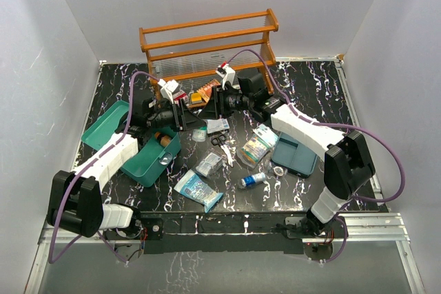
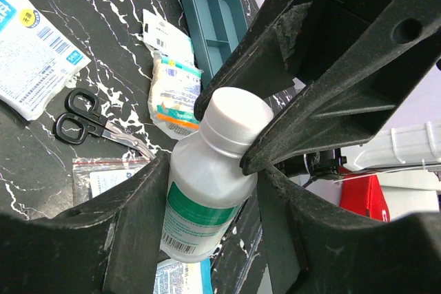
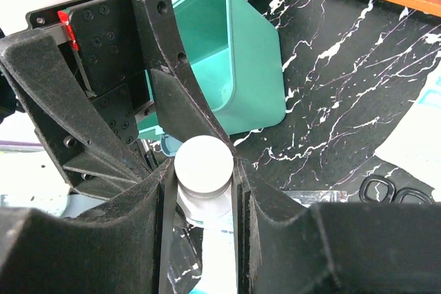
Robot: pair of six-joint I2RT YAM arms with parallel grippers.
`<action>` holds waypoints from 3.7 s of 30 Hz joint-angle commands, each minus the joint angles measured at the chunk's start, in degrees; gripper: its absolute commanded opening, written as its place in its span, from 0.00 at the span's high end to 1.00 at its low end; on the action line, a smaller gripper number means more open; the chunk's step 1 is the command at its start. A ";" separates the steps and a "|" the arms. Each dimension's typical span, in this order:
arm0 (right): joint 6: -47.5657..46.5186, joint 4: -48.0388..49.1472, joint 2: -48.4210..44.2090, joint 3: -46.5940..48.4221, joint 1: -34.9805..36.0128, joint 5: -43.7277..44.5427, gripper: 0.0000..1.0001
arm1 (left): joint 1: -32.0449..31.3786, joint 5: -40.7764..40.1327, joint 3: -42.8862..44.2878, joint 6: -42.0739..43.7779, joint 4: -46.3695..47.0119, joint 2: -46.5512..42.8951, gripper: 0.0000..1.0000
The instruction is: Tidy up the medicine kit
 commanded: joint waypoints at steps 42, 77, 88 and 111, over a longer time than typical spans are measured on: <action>3.55 -21.67 -6.89 4.40 -5.30 40.05 0.35 | 4.36 -64.72 -6.35 -40.83 -40.27 -21.66 0.73; 1.78 -22.00 -4.75 6.08 -5.31 44.25 0.35 | 7.02 -58.03 -6.41 -45.07 -37.44 -6.01 0.32; 2.30 -22.00 -5.67 5.43 -5.30 45.93 0.35 | 6.99 -65.46 3.89 -32.55 -41.86 -5.31 0.30; 10.30 -26.17 -6.27 2.36 -6.09 49.70 0.33 | 7.05 -63.86 8.65 -13.45 -38.69 -4.07 0.31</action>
